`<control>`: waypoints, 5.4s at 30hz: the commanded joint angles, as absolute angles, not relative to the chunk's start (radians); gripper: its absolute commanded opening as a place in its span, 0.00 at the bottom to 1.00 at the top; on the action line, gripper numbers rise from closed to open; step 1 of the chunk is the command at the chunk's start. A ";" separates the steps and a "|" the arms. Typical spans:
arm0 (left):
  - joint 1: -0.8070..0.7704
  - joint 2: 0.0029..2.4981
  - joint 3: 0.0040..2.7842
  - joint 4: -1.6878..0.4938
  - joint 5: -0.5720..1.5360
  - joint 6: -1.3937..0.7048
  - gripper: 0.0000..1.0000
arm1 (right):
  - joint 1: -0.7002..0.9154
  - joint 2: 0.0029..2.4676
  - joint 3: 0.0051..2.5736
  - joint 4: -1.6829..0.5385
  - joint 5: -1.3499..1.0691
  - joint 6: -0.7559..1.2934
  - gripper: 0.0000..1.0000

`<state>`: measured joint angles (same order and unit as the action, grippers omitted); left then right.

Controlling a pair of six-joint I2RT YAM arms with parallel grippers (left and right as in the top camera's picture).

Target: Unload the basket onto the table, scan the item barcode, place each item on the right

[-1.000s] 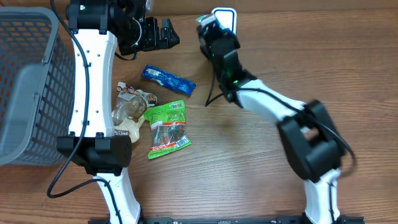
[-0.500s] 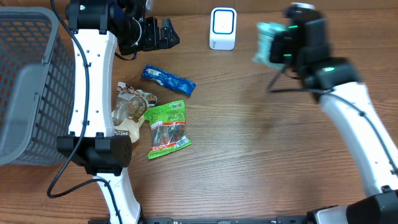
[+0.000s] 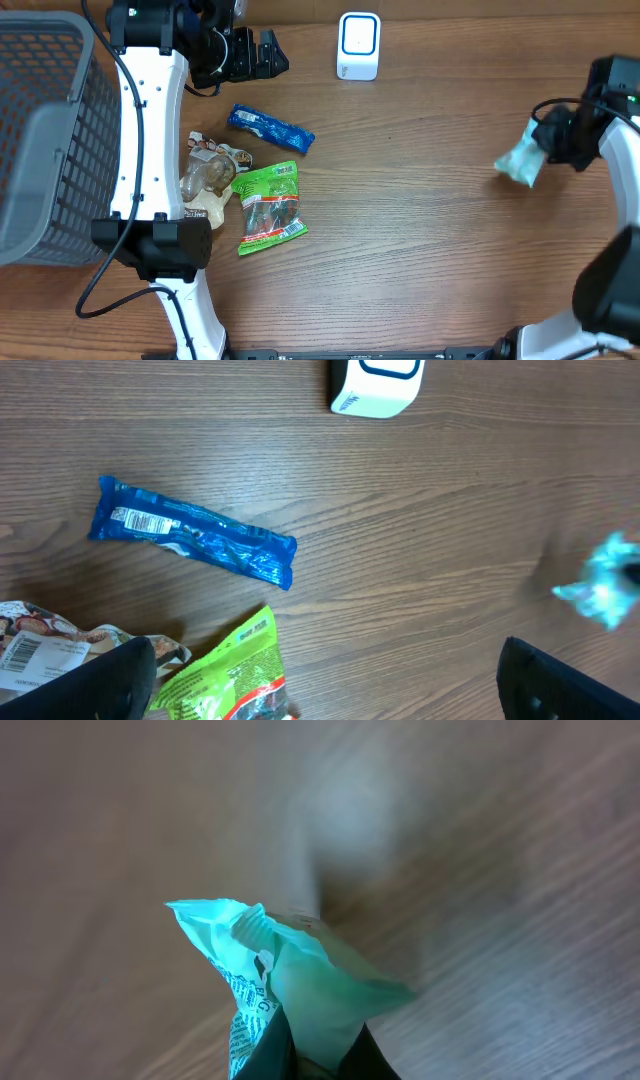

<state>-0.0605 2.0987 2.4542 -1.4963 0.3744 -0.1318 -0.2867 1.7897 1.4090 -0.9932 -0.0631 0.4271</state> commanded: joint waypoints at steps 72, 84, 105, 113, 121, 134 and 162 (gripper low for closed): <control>0.131 1.964 2.705 -1.689 0.461 -0.277 1.00 | 0.568 2.226 1.500 -0.460 -0.823 0.774 0.04; 0.131 1.964 2.705 -1.689 0.461 -0.277 1.00 | 0.418 2.029 1.500 -0.908 -0.554 0.833 0.04; 0.131 1.964 2.705 -1.689 0.461 -0.277 1.00 | 0.276 2.029 1.560 -0.951 -0.253 -0.189 0.94; 0.131 1.964 2.705 -1.689 0.461 -0.277 1.00 | 0.285 2.073 1.559 -0.812 -0.488 -0.462 0.87; 0.131 1.964 2.705 -1.689 0.461 -0.277 1.00 | 0.305 2.151 1.559 -0.852 -0.599 -0.503 0.90; 0.131 1.964 2.705 -1.689 0.461 -0.277 1.00 | 0.349 2.170 1.559 -1.063 -0.753 -0.364 0.50; 0.131 1.964 2.705 -1.689 0.461 -0.277 1.00 | 0.120 2.170 1.559 -1.016 -0.526 -0.184 1.00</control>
<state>0.1371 1.9793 2.6904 -1.6875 0.4664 -0.2638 0.1112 2.1643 1.5414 -1.0718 -0.5964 -0.0479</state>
